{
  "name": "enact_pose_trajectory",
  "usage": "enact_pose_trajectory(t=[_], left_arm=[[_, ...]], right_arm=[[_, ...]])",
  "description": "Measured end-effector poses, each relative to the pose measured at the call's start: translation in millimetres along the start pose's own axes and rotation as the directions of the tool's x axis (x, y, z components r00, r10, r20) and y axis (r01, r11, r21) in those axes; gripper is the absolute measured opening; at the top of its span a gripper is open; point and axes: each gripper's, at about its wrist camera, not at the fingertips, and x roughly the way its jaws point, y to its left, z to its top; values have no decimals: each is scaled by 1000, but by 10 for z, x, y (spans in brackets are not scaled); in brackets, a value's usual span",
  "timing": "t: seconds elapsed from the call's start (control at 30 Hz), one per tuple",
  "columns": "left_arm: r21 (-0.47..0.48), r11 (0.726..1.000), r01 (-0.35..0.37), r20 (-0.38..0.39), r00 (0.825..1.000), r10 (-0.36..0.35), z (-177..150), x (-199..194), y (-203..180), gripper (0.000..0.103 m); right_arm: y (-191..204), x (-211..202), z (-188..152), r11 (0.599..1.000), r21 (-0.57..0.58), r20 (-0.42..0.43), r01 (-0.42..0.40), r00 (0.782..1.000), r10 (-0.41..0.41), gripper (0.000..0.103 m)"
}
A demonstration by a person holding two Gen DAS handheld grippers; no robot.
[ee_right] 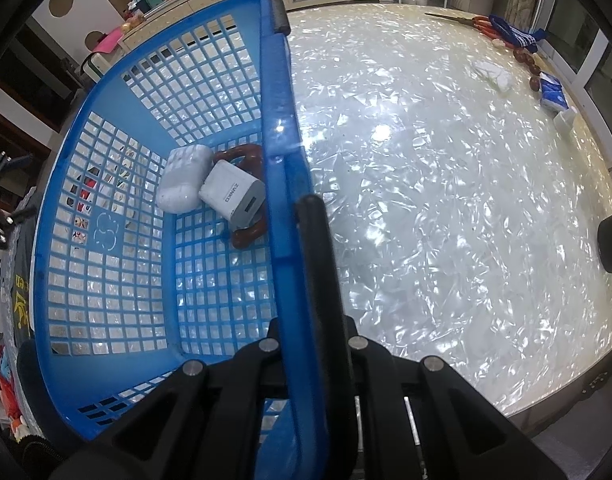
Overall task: Organize rigid objects
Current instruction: 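Move the left gripper back to the brown checkered case on the table, then close the left gripper on the brown checkered case and lift it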
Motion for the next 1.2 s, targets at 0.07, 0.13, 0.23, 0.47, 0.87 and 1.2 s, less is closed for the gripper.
enact_pose_trajectory(t=[0.07,0.13,0.23,0.47,0.87,1.2], left_arm=[[16,1000,-13,-8,1000,13,-73,123,-10,103],[28,1000,-8,-8,1000,8,-142,233,16,103],[65,997,-32,9,999,32,-183,344,42,103],[151,988,-29,6,1000,29,-177,614,144,103],[200,977,69,9,997,-72,-107,917,276,103],[201,953,228,-44,974,-223,32,1133,432,103]], right_arm=[[-1,0,0,1000,-3,-2,0,1000,0,7],[-5,2,-2,1000,-2,-4,-4,1000,4,7],[-5,5,0,1000,0,-7,-2,1000,2,7],[-15,4,-6,1000,26,-4,-2,1000,2,7],[-35,-7,-7,999,47,-8,1,1000,0,7],[-63,-4,-12,997,75,13,9,1000,-10,7]])
